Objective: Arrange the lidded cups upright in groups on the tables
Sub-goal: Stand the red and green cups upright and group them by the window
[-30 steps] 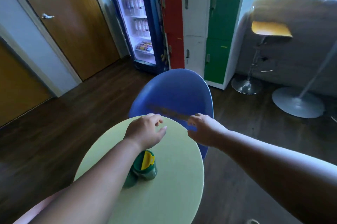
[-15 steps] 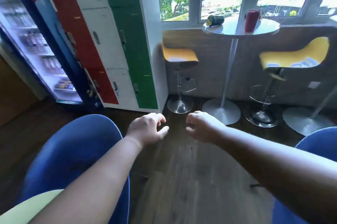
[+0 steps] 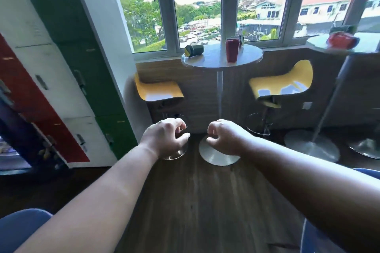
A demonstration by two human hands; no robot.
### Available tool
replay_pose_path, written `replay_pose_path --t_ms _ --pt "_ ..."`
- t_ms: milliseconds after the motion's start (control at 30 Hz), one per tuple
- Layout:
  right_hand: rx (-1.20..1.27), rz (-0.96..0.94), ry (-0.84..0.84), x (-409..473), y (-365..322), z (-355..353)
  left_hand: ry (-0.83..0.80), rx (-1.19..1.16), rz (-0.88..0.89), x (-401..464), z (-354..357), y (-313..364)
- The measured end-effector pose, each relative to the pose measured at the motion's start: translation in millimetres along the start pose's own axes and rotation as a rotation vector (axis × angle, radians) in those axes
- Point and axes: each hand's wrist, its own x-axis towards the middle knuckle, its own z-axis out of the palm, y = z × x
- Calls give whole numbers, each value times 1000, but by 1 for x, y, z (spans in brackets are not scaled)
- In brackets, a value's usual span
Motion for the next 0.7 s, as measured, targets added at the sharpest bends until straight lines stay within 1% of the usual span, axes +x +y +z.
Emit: replay_pose_path --t_ms 200,400,533,700 --pt "-32 64 28 117 46 -34 28 14 103 136 3 -26" --pt "-33 193 131 233 88 -67 25 4 229 290 0 -51" --pt "-32 245 189 292 115 -96 42 -12 297 372 -1 -47" --pt "-19 278 232 355 166 -126 41 -51 378 467 17 -31"
